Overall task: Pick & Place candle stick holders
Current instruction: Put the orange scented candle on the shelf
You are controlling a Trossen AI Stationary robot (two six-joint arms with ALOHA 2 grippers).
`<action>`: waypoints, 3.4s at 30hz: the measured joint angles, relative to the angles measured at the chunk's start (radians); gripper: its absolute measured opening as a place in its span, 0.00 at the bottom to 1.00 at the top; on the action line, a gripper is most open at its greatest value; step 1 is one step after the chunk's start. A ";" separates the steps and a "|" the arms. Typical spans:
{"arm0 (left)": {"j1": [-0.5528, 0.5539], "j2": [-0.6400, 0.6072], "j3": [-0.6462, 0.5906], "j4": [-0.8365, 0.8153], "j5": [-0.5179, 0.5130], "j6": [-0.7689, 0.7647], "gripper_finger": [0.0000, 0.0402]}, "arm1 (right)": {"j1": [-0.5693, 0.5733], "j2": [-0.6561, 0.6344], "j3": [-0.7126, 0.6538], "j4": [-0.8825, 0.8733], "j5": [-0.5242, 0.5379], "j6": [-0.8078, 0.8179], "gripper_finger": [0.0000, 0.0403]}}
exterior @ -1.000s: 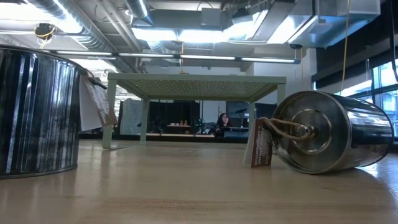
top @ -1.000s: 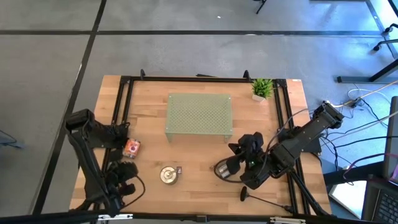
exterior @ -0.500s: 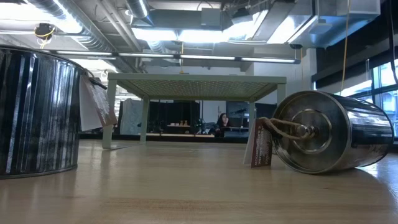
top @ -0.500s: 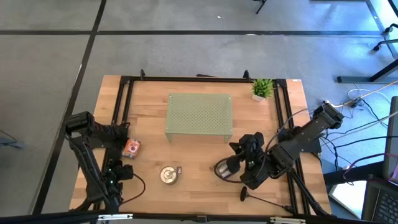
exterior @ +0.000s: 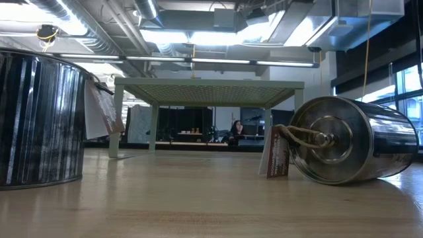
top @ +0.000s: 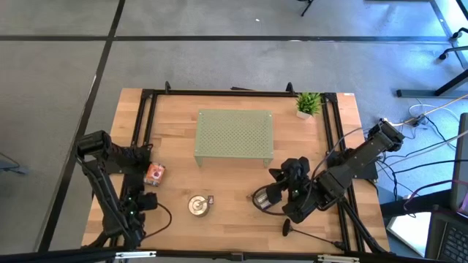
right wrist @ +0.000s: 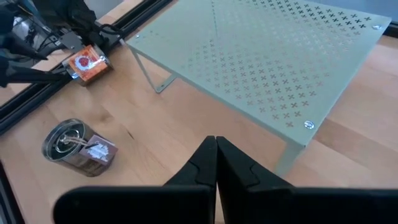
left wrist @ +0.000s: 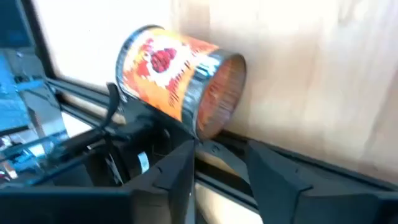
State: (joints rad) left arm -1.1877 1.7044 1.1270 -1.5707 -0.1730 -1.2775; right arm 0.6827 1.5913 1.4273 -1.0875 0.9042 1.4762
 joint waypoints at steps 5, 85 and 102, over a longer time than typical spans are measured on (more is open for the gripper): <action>-0.002 0.017 -0.042 0.007 -0.045 -0.001 0.44 | 0.004 0.000 0.000 0.000 0.015 -0.003 0.01; 0.819 -0.478 0.351 -0.001 0.186 0.044 0.00 | -0.005 0.052 0.125 0.059 -0.237 -0.066 0.01; 1.319 -0.228 0.598 0.000 0.319 0.509 0.00 | -0.109 0.052 0.459 -0.013 -0.235 -0.512 0.01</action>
State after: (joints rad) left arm 0.1317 1.4762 1.7250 -1.5707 0.1462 -0.7687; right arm 0.5740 1.6436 1.8858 -1.1004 0.6690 0.9637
